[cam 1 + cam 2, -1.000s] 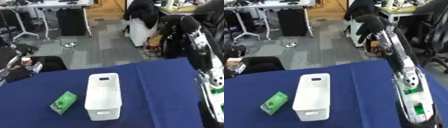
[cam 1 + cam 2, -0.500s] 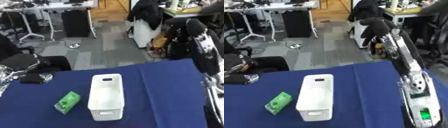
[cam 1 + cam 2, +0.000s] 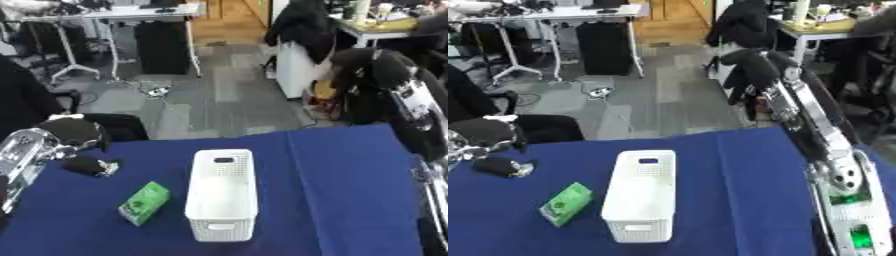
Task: Pick up objects on the table and place them in the box.
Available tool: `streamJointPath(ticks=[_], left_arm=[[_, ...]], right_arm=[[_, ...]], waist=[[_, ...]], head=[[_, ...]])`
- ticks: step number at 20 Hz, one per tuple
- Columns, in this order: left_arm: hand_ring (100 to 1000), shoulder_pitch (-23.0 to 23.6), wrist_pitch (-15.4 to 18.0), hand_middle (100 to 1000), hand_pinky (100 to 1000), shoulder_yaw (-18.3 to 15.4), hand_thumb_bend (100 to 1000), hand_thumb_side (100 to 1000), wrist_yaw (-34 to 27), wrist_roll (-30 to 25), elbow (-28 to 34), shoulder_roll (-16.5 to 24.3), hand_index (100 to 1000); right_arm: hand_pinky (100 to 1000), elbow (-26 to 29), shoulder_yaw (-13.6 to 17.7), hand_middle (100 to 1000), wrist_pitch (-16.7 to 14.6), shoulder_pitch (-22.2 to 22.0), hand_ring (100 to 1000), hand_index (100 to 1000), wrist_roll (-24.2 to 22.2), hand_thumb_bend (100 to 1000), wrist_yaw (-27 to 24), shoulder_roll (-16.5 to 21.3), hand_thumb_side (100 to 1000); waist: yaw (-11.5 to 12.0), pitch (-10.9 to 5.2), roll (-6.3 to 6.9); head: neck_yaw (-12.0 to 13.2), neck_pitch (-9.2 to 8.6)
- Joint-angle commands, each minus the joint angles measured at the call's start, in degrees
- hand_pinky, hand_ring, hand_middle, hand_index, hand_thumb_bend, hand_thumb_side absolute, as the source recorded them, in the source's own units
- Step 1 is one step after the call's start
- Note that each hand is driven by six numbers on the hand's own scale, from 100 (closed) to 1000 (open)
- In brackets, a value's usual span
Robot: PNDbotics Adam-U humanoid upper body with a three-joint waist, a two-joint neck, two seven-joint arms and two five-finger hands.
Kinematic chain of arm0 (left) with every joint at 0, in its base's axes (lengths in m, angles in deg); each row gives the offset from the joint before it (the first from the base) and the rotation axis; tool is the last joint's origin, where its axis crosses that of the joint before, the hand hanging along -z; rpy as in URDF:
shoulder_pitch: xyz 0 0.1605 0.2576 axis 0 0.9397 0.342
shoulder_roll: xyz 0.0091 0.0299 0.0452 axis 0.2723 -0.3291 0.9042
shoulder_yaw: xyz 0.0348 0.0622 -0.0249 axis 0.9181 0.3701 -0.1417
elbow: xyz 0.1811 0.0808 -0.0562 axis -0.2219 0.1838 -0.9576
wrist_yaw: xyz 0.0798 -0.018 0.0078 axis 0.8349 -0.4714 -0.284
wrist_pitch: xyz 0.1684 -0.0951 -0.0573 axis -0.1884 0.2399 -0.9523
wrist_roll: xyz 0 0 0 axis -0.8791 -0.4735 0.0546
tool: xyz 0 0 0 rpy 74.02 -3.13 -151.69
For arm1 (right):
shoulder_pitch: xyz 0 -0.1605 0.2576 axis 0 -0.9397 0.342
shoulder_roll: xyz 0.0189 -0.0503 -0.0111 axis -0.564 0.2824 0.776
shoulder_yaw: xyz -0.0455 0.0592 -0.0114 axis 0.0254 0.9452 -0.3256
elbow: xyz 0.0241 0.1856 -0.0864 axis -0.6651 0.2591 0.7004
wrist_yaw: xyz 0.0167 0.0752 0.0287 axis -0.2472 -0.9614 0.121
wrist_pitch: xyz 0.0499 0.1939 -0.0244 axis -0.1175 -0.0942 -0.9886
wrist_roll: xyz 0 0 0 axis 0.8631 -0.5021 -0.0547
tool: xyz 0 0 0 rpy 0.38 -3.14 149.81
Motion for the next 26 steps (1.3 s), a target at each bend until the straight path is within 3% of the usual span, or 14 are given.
streamJointPath(ticks=[1, 7, 26], left_arm=[[597, -1.4, 0.3, 711, 319, 0.0, 100, 1000, 3.0, -0.9, -0.9, -0.8, 721], [660, -0.6, 1.0, 804, 389, -0.2, 100, 1000, 10.1, -2.2, -3.0, -3.6, 768], [602, 2.2, -0.5, 736, 324, -0.9, 100, 1000, 13.5, 1.8, -6.6, -7.9, 782]], right_arm=[[222, 0.8, 0.1, 508, -0.1, 0.6, 447, 757, -0.3, 322, -0.1, 0.4, 1000], [221, 0.8, 0.1, 507, -0.1, 0.8, 446, 758, -0.4, 322, -0.8, 0.1, 1000], [218, 0.8, 0.0, 507, 0.2, 1.0, 444, 759, -0.6, 321, -1.7, 0.1, 1000]], waist=[[-0.1, -0.54, -0.09], [-0.4, -0.44, -0.20], [-0.1, -0.19, -0.49]], head=[[0.8, -0.55], [0.9, -0.30], [0.3, -0.38]])
